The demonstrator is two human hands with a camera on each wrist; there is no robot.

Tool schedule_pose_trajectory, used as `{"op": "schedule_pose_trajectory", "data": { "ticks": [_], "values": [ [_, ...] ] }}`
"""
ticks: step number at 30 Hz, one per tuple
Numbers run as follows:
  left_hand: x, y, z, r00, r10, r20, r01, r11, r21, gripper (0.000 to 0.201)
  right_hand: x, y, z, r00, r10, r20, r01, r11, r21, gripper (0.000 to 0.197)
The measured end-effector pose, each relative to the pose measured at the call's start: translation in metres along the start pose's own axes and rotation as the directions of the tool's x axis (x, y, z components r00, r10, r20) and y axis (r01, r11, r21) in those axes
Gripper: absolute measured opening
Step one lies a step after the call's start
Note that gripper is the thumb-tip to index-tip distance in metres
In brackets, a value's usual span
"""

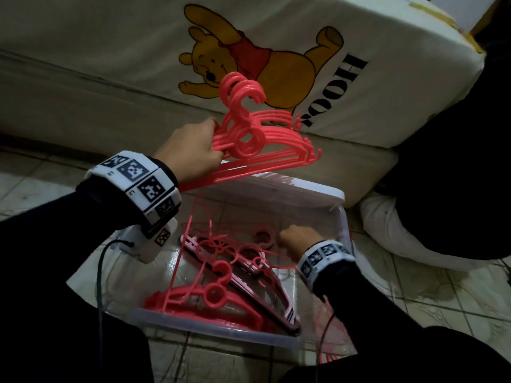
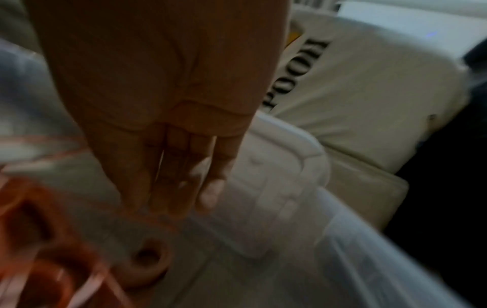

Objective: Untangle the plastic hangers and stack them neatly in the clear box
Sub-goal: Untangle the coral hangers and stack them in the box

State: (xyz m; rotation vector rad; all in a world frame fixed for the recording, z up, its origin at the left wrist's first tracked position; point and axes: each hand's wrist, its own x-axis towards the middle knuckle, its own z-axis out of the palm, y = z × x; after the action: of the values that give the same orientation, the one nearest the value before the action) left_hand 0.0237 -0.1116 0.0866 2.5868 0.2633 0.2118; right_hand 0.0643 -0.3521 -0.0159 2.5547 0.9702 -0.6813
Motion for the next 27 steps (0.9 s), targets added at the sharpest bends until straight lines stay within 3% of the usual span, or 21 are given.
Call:
{"op": "schedule_pose_trajectory", "data": {
  "ticks": [5,8,12,15,19,27],
  "values": [
    [-0.001,-0.001,0.0,1.0,0.001,0.02,-0.001,1.0,-0.005,0.02,0.02,-0.019,0.051,0.98,-0.194,0.034,0.195,0.981,-0.021,0.033],
    [0.0,-0.003,0.0,1.0,-0.005,0.014,0.005,1.0,0.001,0.02,0.03,-0.027,0.07,0.987,-0.149,0.052,0.15,0.989,-0.009,0.03],
    [0.001,-0.004,0.0,1.0,-0.009,0.011,0.008,1.0,0.009,0.021,0.04,-0.032,0.094,0.995,-0.015,-0.1,0.039,0.969,0.242,0.054],
    [0.001,-0.004,0.0,1.0,-0.009,0.014,0.009,1.0,0.009,0.021,0.045,-0.038,0.1,0.999,0.006,-0.033,-0.001,0.991,0.131,0.036],
    [0.001,-0.003,0.0,1.0,-0.014,0.01,0.013,1.0,0.008,0.024,0.048,-0.043,0.096,0.995,-0.094,-0.032,0.094,0.995,-0.023,0.036],
    [0.002,-0.003,-0.005,0.999,-0.031,-0.035,0.03,0.999,-0.014,0.028,0.052,-0.015,0.052,0.999,0.018,-0.026,-0.012,0.977,0.212,0.028]
  ]
}}
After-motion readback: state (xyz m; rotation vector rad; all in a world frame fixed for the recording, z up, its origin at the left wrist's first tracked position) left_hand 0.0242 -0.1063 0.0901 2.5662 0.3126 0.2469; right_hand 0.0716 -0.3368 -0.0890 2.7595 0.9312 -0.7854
